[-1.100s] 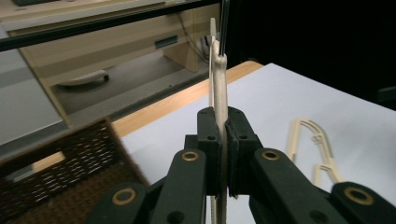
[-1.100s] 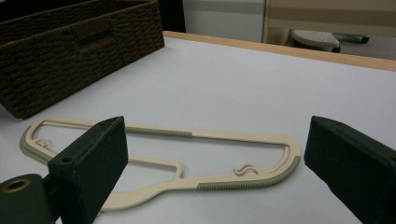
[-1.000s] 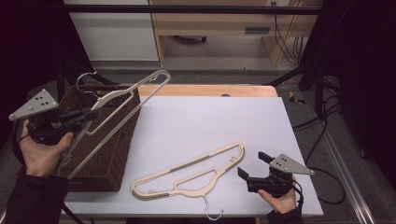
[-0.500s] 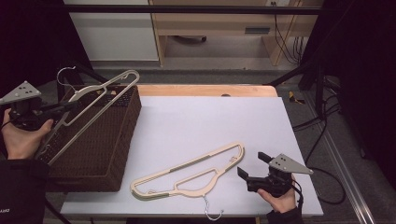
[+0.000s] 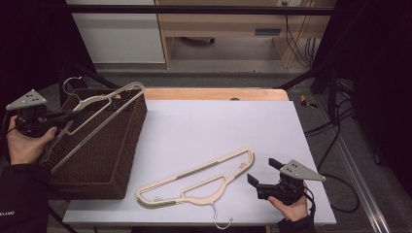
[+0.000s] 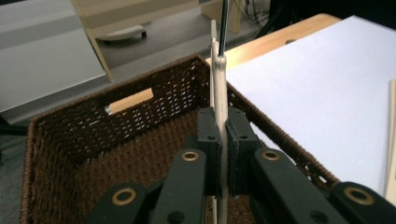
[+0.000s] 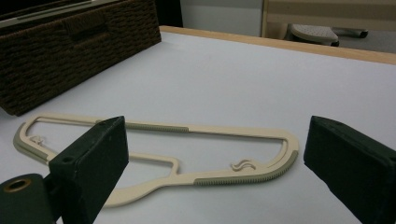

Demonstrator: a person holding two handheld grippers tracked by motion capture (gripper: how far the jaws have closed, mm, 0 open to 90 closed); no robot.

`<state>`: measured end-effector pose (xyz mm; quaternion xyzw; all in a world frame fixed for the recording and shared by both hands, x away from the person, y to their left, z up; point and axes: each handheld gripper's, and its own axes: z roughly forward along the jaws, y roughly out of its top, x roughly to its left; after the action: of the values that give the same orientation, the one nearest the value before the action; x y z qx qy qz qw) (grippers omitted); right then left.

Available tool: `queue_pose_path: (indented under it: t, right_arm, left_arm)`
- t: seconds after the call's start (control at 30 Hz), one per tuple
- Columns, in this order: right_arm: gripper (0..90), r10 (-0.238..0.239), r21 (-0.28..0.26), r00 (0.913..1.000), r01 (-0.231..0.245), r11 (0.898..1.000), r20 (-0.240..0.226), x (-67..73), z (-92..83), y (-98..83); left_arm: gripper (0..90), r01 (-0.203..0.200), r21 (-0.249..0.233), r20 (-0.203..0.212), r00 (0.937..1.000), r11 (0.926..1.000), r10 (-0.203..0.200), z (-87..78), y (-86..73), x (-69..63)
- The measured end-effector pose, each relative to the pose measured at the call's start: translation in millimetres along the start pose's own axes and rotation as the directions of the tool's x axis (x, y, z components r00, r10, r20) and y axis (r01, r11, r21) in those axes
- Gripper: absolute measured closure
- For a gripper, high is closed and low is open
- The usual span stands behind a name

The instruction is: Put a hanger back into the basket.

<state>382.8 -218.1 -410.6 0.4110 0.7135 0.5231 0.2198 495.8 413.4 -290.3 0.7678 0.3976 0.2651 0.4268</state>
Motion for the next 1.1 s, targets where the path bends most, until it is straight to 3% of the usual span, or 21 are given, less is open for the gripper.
queue_pose_path:
  t: [0.2, 0.37, 0.43, 0.53, 0.7, 0.8, 0.9, 0.93, 0.97, 1.0, 1.07, 1.1]
  right_arm:
    - [6.9, 0.002, 0.003, 1.0, -0.002, 1.0, -0.003, 0.0, 0.9, -0.5]
    - [6.9, 0.0, 0.007, 1.0, 0.0, 1.0, -0.003, 0.6, 2.9, -1.4]
    - [6.9, 0.0, 0.009, 1.0, 0.0, 1.0, -0.005, 0.9, 3.2, -1.4]
    - [6.9, -0.003, 0.011, 1.0, 0.003, 1.0, -0.006, 0.8, 3.2, -1.5]
    - [7.0, 0.0, 0.011, 1.0, 0.0, 1.0, -0.01, 0.8, 3.3, -1.8]
    - [6.9, -0.001, 0.018, 1.0, 0.001, 1.0, -0.009, 1.1, 3.7, -2.1]
    - [6.9, 0.002, 0.02, 1.0, -0.002, 1.0, -0.008, 2.0, 5.4, -2.5]
    - [6.9, 0.002, 0.02, 1.0, -0.002, 1.0, -0.008, 2.0, 5.4, -2.5]
    - [6.9, 0.0, 0.021, 1.0, 0.0, 1.0, -0.007, 2.0, 5.8, -2.8]
    - [6.9, 0.002, 0.02, 1.0, -0.002, 1.0, -0.009, 2.0, 5.8, -2.8]
    - [6.9, 0.001, 0.02, 1.0, -0.001, 1.0, -0.007, 1.7, 5.7, -2.8]
    - [6.9, 0.003, 0.019, 1.0, -0.003, 1.0, -0.009, 1.8, 5.8, -2.8]
  left_arm:
    - [85.6, 0.042, 0.015, 0.015, 0.999, 0.999, -0.042, 2.6, -12.6, 14.4]
    - [85.7, 0.051, 0.058, -0.024, 0.9985, 0.997, -0.049, 3.9, -19.9, 20.6]
    - [85.6, 0.068, 0.051, -0.009, 0.9977, 0.9964, -0.067, 6.4, -22.7, 22.1]
    - [85.6, 0.077, 0.095, -0.018, 0.997, 0.9924, -0.076, 17.1, -29.7, 21.1]
    - [85.1, 0.149, 0.121, -0.024, 0.9889, 0.9815, -0.147, 24.9, -50.1, 28.8]
    - [84.3, 0.165, 0.133, -0.042, 0.9862, 0.9774, -0.16, 29.9, -55.6, 29.3]
    - [81.6, 0.193, 0.212, -0.124, 0.9777, 0.9579, -0.17, 40.8, -61.8, 30.5]
    - [80.7, 0.193, 0.212, -0.124, 0.9777, 0.9579, -0.17, 40.8, -61.8, 30.5]
    - [80.7, 0.215, 0.247, -0.186, 0.9675, 0.9451, -0.171, 42.3, -66.3, 34.2]
    - [79.9, 0.217, 0.251, -0.191, 0.9664, 0.9432, -0.172, 40.3, -67.6, 36.8]
    - [79.7, 0.263, 0.221, -0.201, 0.9545, 0.9392, -0.22, 36.7, -71.3, 41.2]
    - [78.5, 0.272, 0.222, -0.203, 0.952, 0.9361, -0.229, 34.6, -72.7, 42.9]
